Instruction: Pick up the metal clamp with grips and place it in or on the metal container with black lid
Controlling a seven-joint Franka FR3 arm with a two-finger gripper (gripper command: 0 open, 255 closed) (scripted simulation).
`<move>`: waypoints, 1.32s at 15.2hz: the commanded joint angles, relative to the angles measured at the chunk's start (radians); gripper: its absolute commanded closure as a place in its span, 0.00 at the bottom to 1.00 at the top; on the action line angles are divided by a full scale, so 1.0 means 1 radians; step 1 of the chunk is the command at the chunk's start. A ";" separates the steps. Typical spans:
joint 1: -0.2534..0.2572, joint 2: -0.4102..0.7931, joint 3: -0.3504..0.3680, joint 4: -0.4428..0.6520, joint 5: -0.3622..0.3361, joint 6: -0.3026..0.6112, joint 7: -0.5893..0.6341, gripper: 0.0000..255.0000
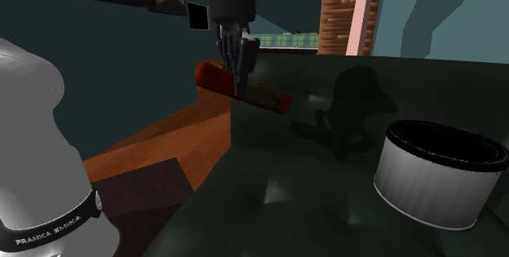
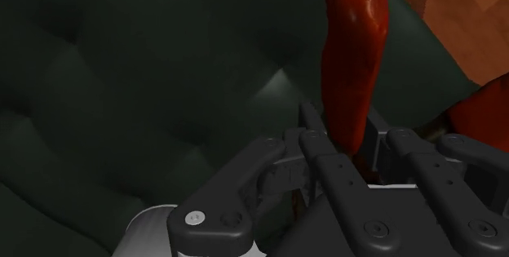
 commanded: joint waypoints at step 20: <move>-0.019 0.857 -0.215 0.818 0.179 0.038 -0.330 1.00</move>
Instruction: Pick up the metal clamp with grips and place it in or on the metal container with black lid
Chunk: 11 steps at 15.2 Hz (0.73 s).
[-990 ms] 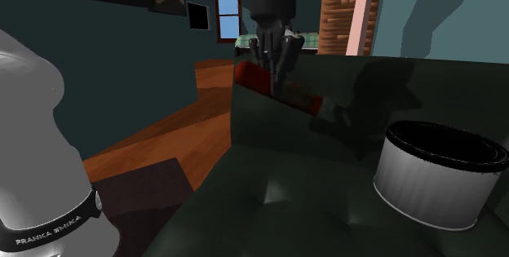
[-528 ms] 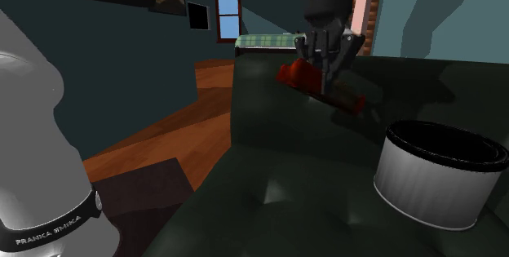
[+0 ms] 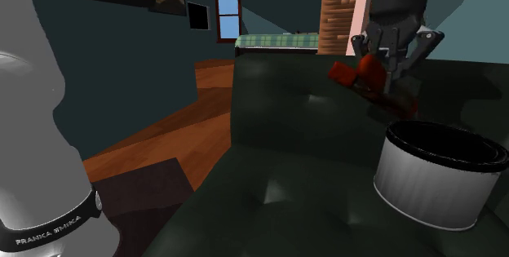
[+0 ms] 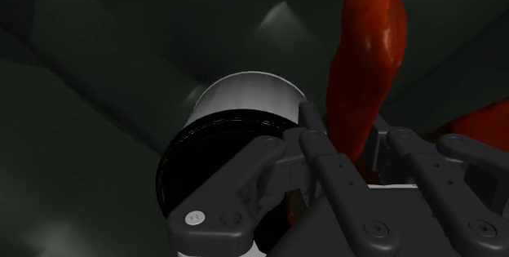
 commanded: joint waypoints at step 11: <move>-0.180 0.550 0.011 0.762 0.193 -0.237 -0.128 1.00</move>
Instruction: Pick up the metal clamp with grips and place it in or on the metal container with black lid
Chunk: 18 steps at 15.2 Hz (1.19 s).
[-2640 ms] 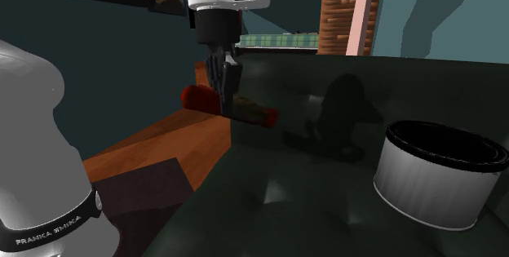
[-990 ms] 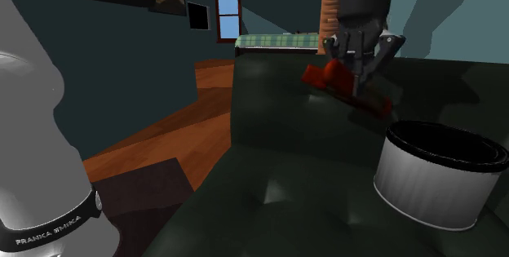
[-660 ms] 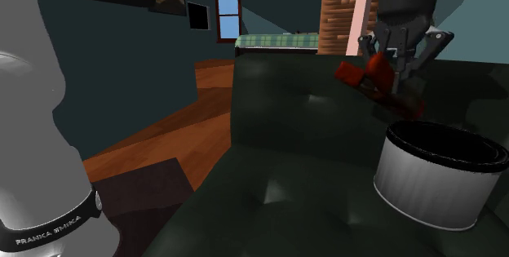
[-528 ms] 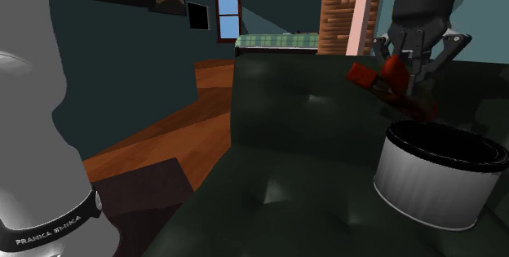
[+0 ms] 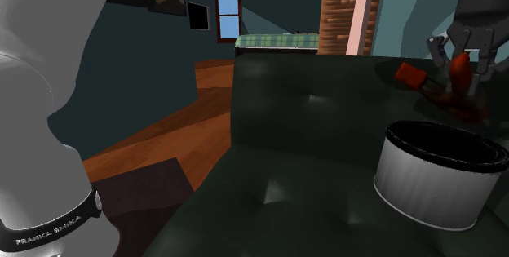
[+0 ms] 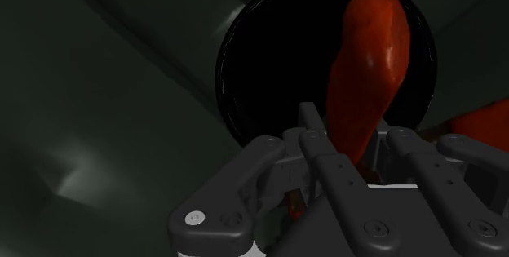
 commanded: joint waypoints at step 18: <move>0.013 0.027 0.008 -0.153 0.011 0.177 -0.010 1.00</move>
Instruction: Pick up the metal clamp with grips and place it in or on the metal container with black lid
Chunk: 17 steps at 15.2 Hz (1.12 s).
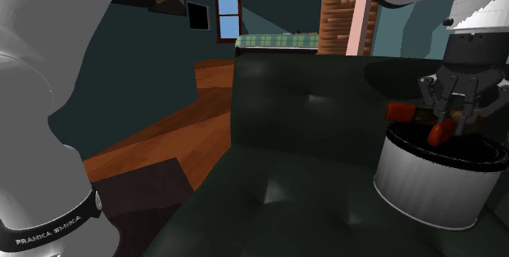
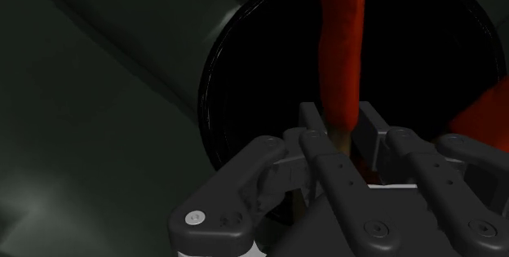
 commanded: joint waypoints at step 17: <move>-0.008 -0.013 -0.004 0.108 -0.007 -0.118 0.008 0.00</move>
